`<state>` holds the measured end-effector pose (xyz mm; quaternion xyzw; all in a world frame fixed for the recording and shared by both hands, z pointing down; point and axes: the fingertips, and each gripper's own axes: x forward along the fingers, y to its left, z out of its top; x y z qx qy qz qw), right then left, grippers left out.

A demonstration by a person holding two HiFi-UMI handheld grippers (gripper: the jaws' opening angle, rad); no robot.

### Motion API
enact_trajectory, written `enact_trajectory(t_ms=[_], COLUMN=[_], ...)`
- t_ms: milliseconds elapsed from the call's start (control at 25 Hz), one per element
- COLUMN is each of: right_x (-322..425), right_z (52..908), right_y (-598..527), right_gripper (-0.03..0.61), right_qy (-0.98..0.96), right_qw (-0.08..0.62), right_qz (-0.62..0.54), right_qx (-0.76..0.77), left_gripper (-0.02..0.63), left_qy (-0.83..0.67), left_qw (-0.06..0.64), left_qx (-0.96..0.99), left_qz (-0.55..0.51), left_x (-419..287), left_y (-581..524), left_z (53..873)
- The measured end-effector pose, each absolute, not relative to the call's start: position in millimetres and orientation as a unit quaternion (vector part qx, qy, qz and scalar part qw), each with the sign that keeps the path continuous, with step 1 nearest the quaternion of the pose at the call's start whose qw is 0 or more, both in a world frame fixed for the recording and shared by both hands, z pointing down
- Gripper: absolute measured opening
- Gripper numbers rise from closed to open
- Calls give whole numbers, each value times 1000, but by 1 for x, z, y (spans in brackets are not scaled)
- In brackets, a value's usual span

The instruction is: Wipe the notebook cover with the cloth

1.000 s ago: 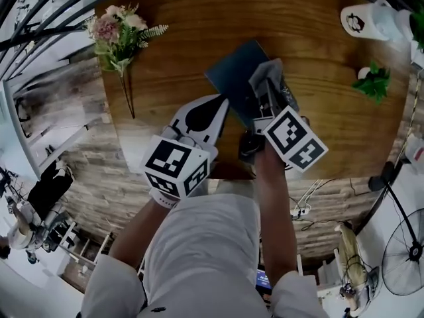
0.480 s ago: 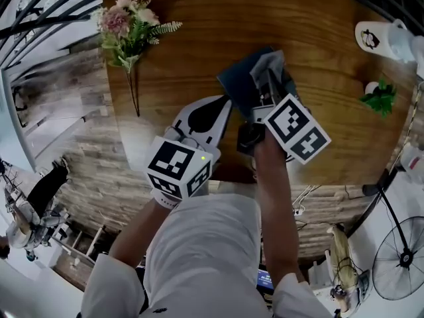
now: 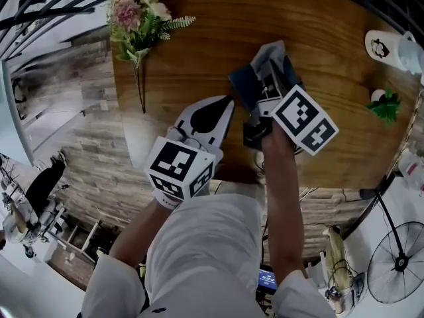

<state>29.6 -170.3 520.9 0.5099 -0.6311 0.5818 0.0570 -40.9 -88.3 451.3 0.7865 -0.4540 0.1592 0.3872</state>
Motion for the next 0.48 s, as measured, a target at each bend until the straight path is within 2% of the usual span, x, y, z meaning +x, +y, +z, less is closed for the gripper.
enact_trajectory(t_ms=[160, 240, 480], right_x=[13, 17, 57], right_z=[501, 487, 469], right_y=[-170, -167, -149], right_gripper=[31, 31, 31], right_qy=[-656, -675, -743], right_qw=[-2, -8, 75], right_qz=[593, 578, 490], right_qx=[466, 457, 449], left_gripper=[20, 18, 18], left_qy=[-458, -458, -458], left_qw=[387, 385, 385], left_qx=[785, 786, 786], left_qz=[157, 155, 155], left_x=[-46, -48, -48], left_y=[-86, -86, -81], left_z=[449, 448, 447])
